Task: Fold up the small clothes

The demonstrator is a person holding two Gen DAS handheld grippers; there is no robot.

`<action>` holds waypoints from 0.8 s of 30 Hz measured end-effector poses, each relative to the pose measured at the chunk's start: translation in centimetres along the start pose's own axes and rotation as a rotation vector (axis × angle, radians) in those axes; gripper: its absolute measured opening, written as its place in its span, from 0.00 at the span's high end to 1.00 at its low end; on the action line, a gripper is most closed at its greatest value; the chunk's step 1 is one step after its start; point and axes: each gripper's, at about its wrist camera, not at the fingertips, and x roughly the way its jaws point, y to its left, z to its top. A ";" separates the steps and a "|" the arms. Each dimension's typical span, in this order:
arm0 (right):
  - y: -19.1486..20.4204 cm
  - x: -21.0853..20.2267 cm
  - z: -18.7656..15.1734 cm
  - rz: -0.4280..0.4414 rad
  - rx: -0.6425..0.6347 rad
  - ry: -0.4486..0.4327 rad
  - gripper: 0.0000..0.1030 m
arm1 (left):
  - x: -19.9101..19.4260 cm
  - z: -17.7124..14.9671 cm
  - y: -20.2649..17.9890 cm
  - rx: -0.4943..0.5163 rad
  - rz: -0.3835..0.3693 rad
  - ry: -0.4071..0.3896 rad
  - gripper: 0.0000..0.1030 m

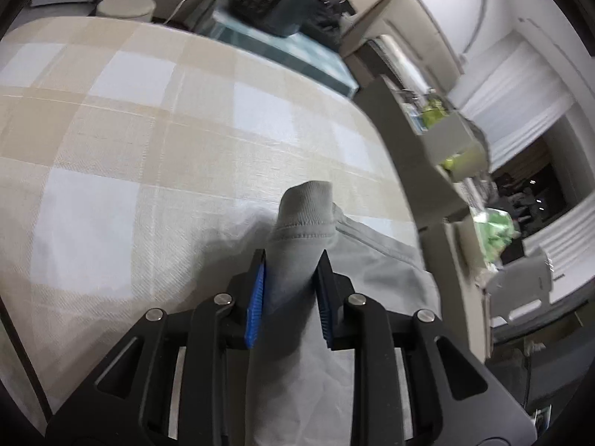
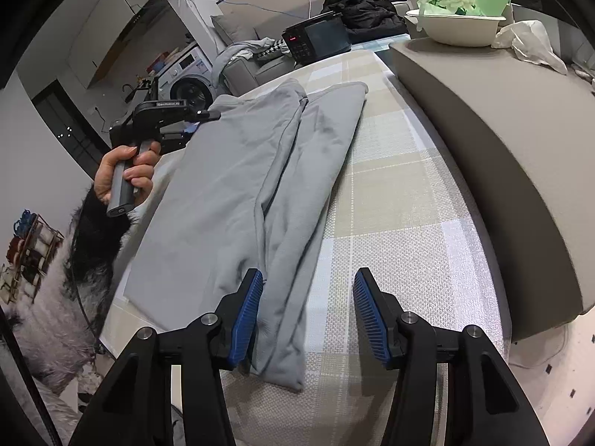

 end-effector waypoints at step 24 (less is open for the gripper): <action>-0.8 7.2 8.4 0.043 0.249 0.024 0.92 | -2.9 -9.6 -0.3 0.097 0.110 0.011 0.84</action>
